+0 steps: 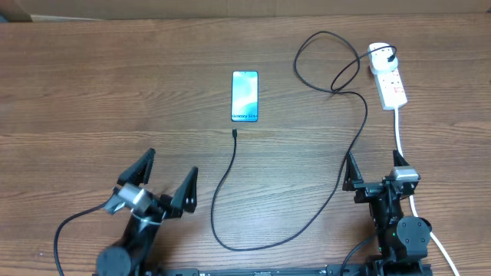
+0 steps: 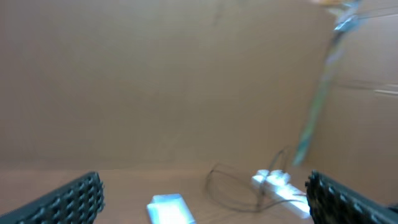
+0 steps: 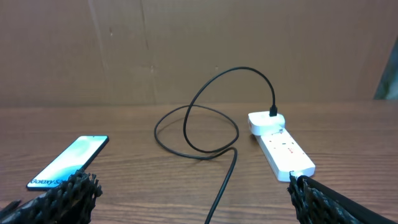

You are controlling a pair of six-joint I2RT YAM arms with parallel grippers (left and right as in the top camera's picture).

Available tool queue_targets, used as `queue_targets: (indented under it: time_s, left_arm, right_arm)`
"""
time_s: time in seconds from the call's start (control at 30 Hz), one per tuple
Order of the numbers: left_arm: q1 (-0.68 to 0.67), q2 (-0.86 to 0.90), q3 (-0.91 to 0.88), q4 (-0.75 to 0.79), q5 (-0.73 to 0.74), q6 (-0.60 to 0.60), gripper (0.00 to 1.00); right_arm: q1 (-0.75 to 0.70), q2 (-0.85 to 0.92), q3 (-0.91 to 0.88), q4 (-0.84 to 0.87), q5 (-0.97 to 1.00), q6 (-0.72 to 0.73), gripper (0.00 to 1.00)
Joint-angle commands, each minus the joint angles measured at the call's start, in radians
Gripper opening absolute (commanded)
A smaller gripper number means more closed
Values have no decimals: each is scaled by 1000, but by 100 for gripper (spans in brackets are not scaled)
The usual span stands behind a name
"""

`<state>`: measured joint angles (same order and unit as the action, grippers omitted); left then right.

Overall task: Plug charger to phone and switch on socket
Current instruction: 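Move the left gripper forward over the phone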

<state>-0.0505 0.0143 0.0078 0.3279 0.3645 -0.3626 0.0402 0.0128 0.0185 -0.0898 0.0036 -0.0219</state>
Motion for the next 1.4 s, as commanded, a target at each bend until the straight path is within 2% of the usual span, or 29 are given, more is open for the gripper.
queue_targets:
  time_s: [0.0,0.07,0.13,0.23,0.4,0.5,0.57,0.67,0.77,0.87,0.97,1.03,1.17,1.27,1.37]
  left_arm:
    - [5,-10,-3,199,108,-99,100]
    - [5,-10,-1,327,99,-99,100]
    - [5,-10,20,383,66,-103,100]
    - [5,-10,103,332,16,-108,100]
    - [5,62,412,-81,-19,32,100]
    - [5,187,653,-427,-69,45,100]
    - [5,287,801,-588,-35,53,100]
    - [5,405,951,-650,190,45,100]
    - [5,476,1010,-590,321,44,100]
    - [5,528,1059,-595,352,24,100]
    - [5,594,1134,-663,289,-20,100]
    - [5,663,1227,-779,200,-43,100]
    - [4,852,1483,-1167,69,-39,100]
    - [3,986,1627,-1354,119,19,100]
    - [3,1062,1663,-1409,235,18,100]
  right_arm:
    - [5,-8,-11,5,-5,7,100]
    - [5,-8,-11,5,-5,7,100]
    - [5,-8,-11,5,-5,7,100]
    - [5,-8,-11,5,-5,7,100]
    - [5,-8,-11,5,-5,7,100]
    - [5,-8,-11,5,-5,7,100]
    - [5,-8,-11,5,-5,7,100]
    - [5,-8,-11,5,-5,7,100]
    - [5,-8,-11,5,-5,7,100]
    - [5,-8,-11,5,-5,7,100]
    - [5,-8,-11,5,-5,7,100]
    - [5,-8,-11,5,-5,7,100]
    - [5,-8,-11,5,-5,7,100]
    - [5,-8,-11,5,-5,7,100]
    - [5,-8,-11,5,-5,8,100]
